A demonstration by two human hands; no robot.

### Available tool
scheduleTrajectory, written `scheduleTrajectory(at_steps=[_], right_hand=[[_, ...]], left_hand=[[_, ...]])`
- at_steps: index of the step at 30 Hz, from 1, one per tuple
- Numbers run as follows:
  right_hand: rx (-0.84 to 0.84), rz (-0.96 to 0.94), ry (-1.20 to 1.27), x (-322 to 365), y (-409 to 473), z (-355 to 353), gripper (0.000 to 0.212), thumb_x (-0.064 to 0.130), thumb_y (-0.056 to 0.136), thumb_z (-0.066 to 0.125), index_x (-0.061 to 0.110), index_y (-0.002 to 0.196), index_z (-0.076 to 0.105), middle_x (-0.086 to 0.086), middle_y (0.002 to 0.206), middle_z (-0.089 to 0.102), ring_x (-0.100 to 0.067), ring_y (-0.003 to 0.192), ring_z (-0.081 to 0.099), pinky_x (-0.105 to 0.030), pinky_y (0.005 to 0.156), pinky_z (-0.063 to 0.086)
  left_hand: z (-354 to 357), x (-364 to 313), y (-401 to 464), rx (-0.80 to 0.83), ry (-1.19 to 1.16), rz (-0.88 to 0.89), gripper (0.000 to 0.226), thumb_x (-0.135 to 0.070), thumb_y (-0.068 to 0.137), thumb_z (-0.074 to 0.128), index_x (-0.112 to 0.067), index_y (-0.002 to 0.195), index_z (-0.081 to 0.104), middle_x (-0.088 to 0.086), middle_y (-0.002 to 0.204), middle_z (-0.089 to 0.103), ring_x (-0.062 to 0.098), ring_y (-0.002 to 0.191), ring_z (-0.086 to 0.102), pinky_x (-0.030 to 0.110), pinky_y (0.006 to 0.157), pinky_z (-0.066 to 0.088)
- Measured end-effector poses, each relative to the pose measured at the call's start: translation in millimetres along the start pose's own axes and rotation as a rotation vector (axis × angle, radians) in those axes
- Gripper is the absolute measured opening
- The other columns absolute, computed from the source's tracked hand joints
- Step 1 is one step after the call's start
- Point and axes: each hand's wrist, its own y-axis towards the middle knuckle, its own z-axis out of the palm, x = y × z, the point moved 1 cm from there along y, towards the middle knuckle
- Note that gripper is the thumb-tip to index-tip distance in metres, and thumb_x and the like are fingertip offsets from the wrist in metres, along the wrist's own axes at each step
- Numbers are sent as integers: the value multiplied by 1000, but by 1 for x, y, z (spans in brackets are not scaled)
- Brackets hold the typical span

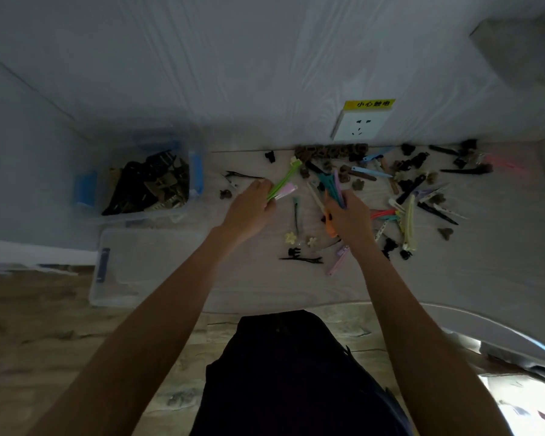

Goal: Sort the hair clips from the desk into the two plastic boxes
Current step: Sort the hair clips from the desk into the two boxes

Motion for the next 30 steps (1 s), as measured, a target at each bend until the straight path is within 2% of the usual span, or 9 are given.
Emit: scheduleTrajectory(at_steps=[2, 6, 10, 13, 17, 22, 24, 26, 30], right_hand=[[52, 47, 82, 1, -9, -4, 22, 26, 96, 45, 11, 79, 45, -4, 67, 46, -15, 55, 42, -22, 49, 33], [242, 172, 539, 10, -31, -4, 13, 20, 97, 46, 9, 99, 53, -4, 76, 59, -7, 50, 61, -18, 45, 47], [393, 143, 662, 30, -54, 8, 19, 17, 96, 46, 7, 111, 53, -4, 82, 65, -7, 47, 59, -19, 43, 48], [452, 54, 644, 53, -77, 23, 17, 14, 96, 47, 7, 110, 53, -5, 80, 64, -8, 45, 55, -18, 42, 45], [522, -29, 625, 83, -104, 55, 21, 6, 93, 48, 5, 113, 52, -5, 82, 63, -11, 48, 53, -19, 47, 45], [489, -172, 235, 109, -123, 98, 18, 11, 88, 58, 15, 105, 53, -4, 86, 59, -4, 49, 57, -15, 46, 45], [449, -323, 18, 115, -126, 113, 22, 15, 87, 60, 13, 108, 55, -4, 91, 60, -10, 58, 61, -22, 55, 50], [398, -486, -242, 121, -129, 129, 26, 19, 85, 61, 12, 110, 57, -6, 94, 63, -22, 73, 62, -32, 65, 48], [325, -688, -700, 133, -137, 169, 24, 23, 84, 56, 18, 108, 57, -6, 103, 63, -27, 92, 60, -30, 67, 38]], left_hand=[[-10, -6, -21, -8, -109, 15, 10, -17, 96, 43, -7, 98, 46, 0, 72, 44, 16, 60, 46, 29, 56, 32], [-33, -3, -75, -121, -292, -52, 7, -20, 97, 43, -17, 103, 44, -4, 59, 41, 10, 48, 41, 22, 47, 31], [-53, 32, -130, -249, -113, -133, 21, -26, 95, 45, -17, 113, 51, -8, 54, 40, 12, 48, 43, 29, 48, 32], [-66, 70, -163, -201, 62, -156, 31, -38, 91, 43, -19, 113, 54, -8, 64, 49, 21, 60, 55, 32, 54, 39], [-80, 117, -181, -51, 112, -179, 23, -21, 91, 54, -15, 112, 59, 8, 97, 63, 27, 92, 59, 33, 70, 41], [-80, 132, -176, 129, 131, -146, 43, -27, 85, 64, -16, 125, 54, 9, 116, 61, 25, 108, 54, 34, 86, 41], [-80, 131, -175, 148, 101, -141, 53, -33, 84, 65, -17, 131, 49, 7, 129, 56, 23, 119, 50, 33, 95, 39], [-84, 133, -184, 30, 79, -120, 49, -30, 87, 62, -15, 131, 49, 7, 132, 54, 23, 122, 49, 34, 97, 38], [-91, 152, -215, -392, 68, -130, 33, -14, 85, 61, -12, 118, 58, 10, 114, 60, 28, 107, 53, 38, 87, 45]])
